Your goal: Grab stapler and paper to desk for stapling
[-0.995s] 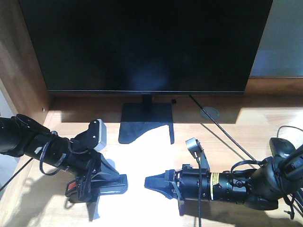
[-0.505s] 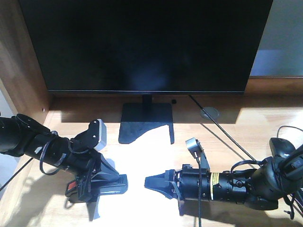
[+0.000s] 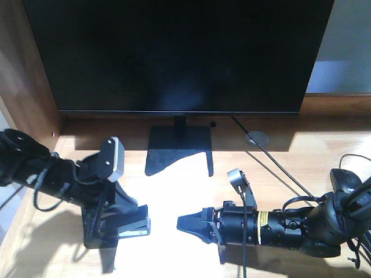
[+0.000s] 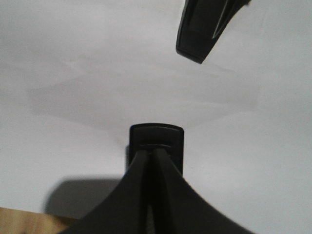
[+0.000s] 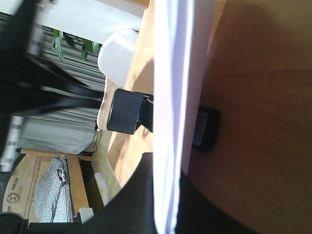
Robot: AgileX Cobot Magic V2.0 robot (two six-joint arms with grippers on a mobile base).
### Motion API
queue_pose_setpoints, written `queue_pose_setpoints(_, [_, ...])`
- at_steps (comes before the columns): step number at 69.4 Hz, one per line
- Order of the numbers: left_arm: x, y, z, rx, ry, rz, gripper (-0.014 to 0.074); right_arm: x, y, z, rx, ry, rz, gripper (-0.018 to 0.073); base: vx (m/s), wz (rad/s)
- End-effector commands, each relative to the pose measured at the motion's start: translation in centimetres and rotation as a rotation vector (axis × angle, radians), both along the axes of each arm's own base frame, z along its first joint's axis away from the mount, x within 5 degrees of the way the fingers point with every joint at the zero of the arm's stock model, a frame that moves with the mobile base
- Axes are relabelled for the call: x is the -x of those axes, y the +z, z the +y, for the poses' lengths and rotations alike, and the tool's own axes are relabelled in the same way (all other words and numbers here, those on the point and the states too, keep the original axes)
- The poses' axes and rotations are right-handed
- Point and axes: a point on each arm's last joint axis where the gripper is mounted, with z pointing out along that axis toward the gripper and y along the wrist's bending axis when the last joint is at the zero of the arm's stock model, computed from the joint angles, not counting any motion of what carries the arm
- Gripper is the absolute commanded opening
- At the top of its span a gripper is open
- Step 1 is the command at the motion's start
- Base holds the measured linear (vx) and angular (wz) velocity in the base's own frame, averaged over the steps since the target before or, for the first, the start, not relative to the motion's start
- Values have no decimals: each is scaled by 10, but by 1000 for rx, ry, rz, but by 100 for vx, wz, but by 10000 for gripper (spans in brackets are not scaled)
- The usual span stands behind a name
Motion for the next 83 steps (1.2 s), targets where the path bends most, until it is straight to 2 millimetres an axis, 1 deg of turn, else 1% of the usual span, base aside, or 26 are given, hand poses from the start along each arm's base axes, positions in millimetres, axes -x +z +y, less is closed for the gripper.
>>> queue_pose_setpoints(1, [5,37,-3,62,36,-80,-6,-4,23,4,-135,6,-83,-2,0,0])
queue_pose_setpoints(6, [7,47,-2,69,57,-99,-6,-5,24,4,-148,2,-88,-2,0,0])
queue_pose_setpoints(11, [9,52,-1,74,64,-111,-6,-5,25,4,-155,1,-90,1,0,0])
queue_pose_setpoints(20, [10,54,-1,79,75,-106,-6,-5,25,4,-156,3,-90,27,0,0])
queue_pose_setpoints(25, [10,54,-1,80,71,-103,-6,-5,25,4,-155,3,-94,68,0,0])
queue_pose_setpoints(29, [11,54,-1,82,68,-101,-6,-5,25,4,-153,5,-102,121,0,0])
queue_pose_setpoints(33, [11,54,-2,84,64,-98,-6,-5,25,4,-151,5,-108,195,0,0])
queue_pose_setpoints(48, [13,54,-2,91,50,-86,-6,-7,26,1,-147,-4,-121,549,0,0])
queue_pose_setpoints(55, [13,54,-2,92,48,-84,-6,-7,28,1,-137,-5,-148,636,0,0])
queue_pose_setpoints(60, [13,54,-2,92,48,-84,-6,-8,28,1,-114,-10,-150,645,0,0])
queue_pose_setpoints(67, [13,54,-3,93,47,-83,-6,-8,29,-1,-48,-12,-170,624,0,0])
queue_pose_setpoints(76, [13,54,-3,98,67,-61,-6,-9,34,-4,72,-7,-223,588,0,0])
queue_pose_setpoints(83, [13,54,-2,101,85,-46,-6,-11,42,-9,186,-23,-263,572,0,0])
